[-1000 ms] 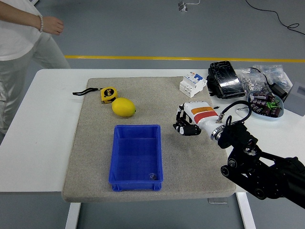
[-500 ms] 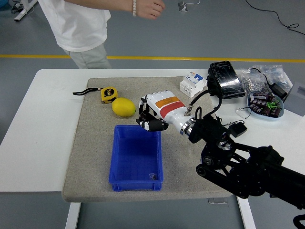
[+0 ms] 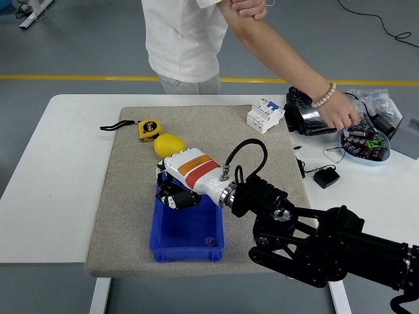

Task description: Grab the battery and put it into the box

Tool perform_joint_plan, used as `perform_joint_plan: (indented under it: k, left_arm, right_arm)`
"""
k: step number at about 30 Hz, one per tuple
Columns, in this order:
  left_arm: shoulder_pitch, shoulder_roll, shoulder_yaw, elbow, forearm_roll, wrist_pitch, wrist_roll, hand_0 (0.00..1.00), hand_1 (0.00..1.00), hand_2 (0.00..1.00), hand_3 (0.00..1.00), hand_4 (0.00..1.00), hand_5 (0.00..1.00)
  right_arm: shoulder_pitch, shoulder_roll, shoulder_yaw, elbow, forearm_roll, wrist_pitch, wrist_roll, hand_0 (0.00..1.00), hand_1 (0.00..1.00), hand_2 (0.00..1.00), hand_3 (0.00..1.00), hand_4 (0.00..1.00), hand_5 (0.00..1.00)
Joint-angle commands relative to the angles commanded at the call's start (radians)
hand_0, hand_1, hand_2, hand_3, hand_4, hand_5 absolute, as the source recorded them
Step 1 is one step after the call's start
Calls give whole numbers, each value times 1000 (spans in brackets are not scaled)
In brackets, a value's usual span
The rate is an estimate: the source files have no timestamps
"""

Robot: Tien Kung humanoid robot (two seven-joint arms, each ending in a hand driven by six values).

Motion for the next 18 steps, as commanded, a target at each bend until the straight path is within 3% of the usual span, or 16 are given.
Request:
perform_joint_plan:
  k: [1, 2, 7, 8, 18]
  left_arm:
    - [0, 0, 0, 0, -1, 0, 0, 604, 562, 651, 587, 643, 595]
    - [0, 0, 0, 0, 0, 0, 0, 605, 558, 650, 588, 643, 595]
    - [0, 0, -1, 0, 2, 0, 1, 605, 558, 650, 588, 643, 595]
    - [0, 0, -3, 0, 4, 0, 2, 603, 555, 650, 588, 643, 594]
    - [3, -2, -7, 1, 8, 0, 3, 603, 554, 650, 588, 643, 593]
  right_arm:
    - [-1, 0, -1, -2, 0, 3, -1, 205, 397, 469, 511, 723, 240]
    - [-2, 0, -2, -5, 1, 5, -1, 287, 448, 568, 741, 827, 283]
    - [-5, 0, 3, -14, 7, 4, 2, 287, 448, 568, 741, 827, 283]
    - [-6, 0, 5, -15, 8, 2, 3, 333, 495, 684, 873, 851, 305]
    - [-20, -5, 53, -18, 7, -7, 3, 339, 494, 687, 876, 833, 296]
